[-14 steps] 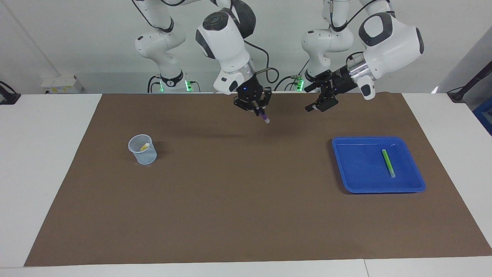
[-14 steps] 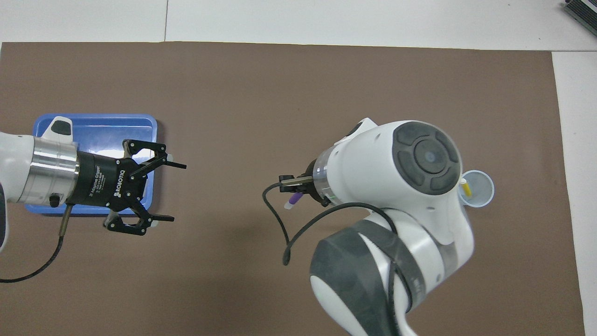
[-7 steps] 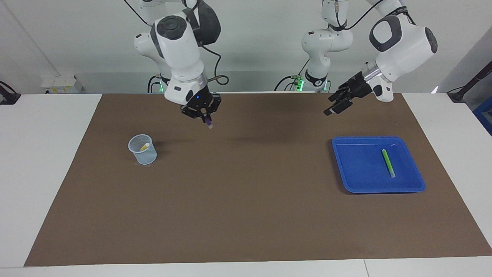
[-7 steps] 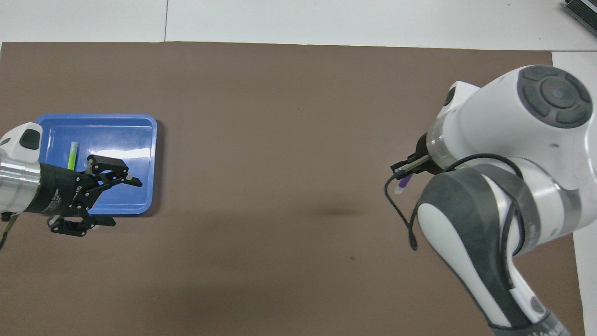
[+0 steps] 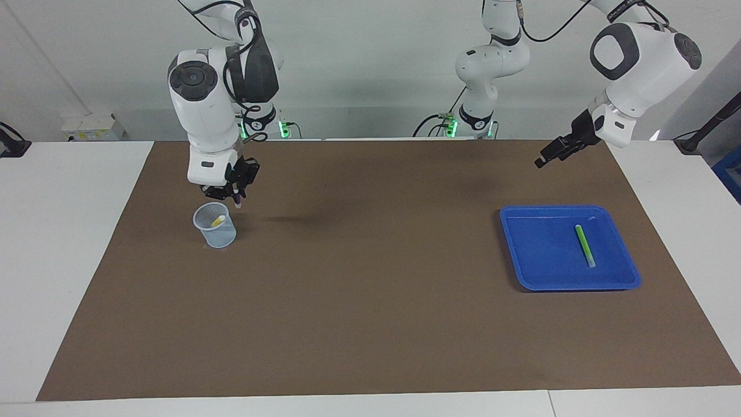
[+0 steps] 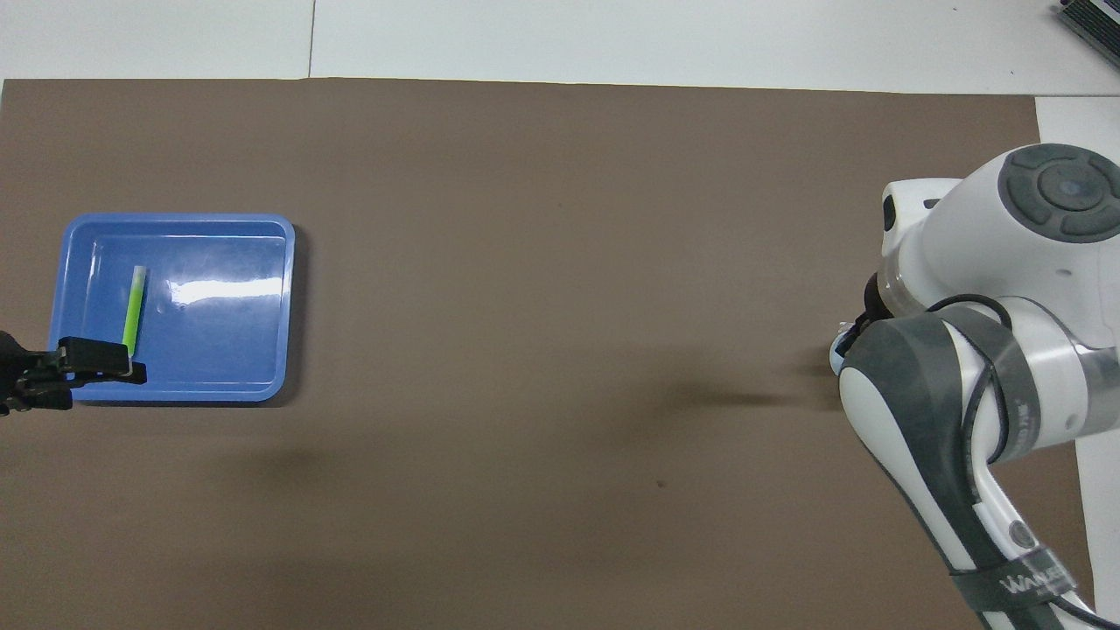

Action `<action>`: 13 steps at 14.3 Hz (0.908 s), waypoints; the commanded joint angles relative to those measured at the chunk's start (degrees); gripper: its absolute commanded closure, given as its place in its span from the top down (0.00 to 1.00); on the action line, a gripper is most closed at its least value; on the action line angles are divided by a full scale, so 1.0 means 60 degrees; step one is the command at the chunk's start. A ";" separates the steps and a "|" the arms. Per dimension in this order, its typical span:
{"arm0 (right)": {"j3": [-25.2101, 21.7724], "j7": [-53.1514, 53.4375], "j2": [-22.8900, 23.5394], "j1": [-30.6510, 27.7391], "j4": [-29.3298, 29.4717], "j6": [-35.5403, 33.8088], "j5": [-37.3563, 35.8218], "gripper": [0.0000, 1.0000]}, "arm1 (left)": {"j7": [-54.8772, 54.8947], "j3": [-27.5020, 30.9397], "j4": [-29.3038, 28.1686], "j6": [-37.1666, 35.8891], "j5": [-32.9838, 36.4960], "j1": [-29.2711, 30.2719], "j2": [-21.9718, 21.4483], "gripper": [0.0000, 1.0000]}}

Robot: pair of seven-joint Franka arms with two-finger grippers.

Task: Transfer and insert pens with both arms
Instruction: 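Carry the purple pen to the cup with the right gripper while the left gripper withdraws, then release the purple pen into the clear cup with the right gripper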

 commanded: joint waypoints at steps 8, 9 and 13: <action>0.0123 -0.1806 -0.1094 -0.1599 -0.2571 0.2310 -0.0061 0.04 | 0.3059 -0.0095 -0.0128 0.3898 0.1816 0.0518 0.2372 1.00; 0.0123 -0.1689 -0.1154 -0.1599 -0.2720 0.2443 0.0129 0.06 | 0.3074 -0.0095 -0.0099 0.4220 0.1816 0.0518 0.2650 1.00; 0.0123 -0.1497 -0.1154 -0.1570 -0.2722 0.2474 0.0321 0.68 | 0.3366 -0.0095 0.0164 0.5421 0.2094 0.0707 0.3924 1.00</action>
